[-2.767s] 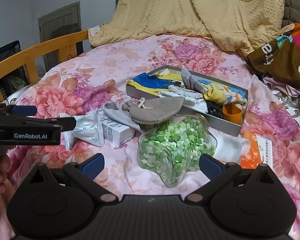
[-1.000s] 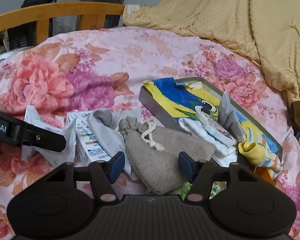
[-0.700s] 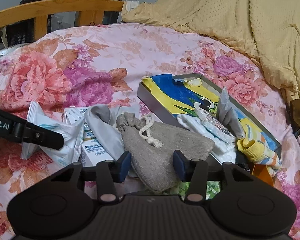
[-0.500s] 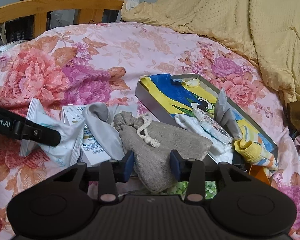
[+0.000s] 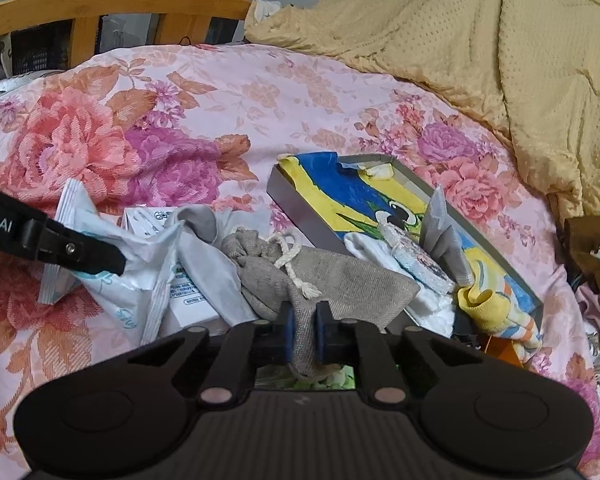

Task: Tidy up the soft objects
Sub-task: 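Grasp the white wipes packet with the left tool while the right tool grasps the grey drawstring pouch, then lift and carry the packet and pouch over the frog tray with both tools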

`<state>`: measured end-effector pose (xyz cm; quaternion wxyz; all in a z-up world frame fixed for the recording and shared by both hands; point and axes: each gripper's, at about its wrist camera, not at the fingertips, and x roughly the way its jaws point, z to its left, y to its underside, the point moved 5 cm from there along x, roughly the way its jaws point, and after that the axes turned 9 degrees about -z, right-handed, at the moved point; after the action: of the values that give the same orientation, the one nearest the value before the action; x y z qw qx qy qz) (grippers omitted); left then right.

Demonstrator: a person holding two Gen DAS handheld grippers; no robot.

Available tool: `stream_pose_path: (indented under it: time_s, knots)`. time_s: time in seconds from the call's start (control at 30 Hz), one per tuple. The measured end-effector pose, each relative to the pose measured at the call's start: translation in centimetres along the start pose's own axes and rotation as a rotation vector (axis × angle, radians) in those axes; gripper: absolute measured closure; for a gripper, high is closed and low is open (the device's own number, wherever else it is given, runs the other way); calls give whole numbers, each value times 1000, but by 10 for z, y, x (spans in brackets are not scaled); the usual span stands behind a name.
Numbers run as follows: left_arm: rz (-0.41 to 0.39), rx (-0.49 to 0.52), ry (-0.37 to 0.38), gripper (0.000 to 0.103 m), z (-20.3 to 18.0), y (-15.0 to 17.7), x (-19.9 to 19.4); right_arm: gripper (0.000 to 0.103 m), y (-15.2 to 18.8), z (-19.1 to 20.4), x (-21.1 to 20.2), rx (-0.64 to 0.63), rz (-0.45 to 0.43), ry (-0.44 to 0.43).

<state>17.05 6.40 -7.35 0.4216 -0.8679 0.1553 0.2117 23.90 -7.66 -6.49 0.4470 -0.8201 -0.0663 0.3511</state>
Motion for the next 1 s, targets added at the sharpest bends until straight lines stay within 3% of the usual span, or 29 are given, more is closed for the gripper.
stream_pose_path:
  time_s: [0.27,0.43,0.73,1.0]
  knots:
    - [-47,9,43,69,-6,-6,-8,95,-8,6,-14,-111,-73,88]
    - [-105,29,58,69,-14,-13,-14,95,-19,-4,-27,-107,-136,143]
    - [-191,76,128,69,-56,-52,-5,95,-31,-44,-41,27,-269,208]
    - [-215,126,129,69,-89,-85,41,95,-30,-88,-38,162,-336,272]
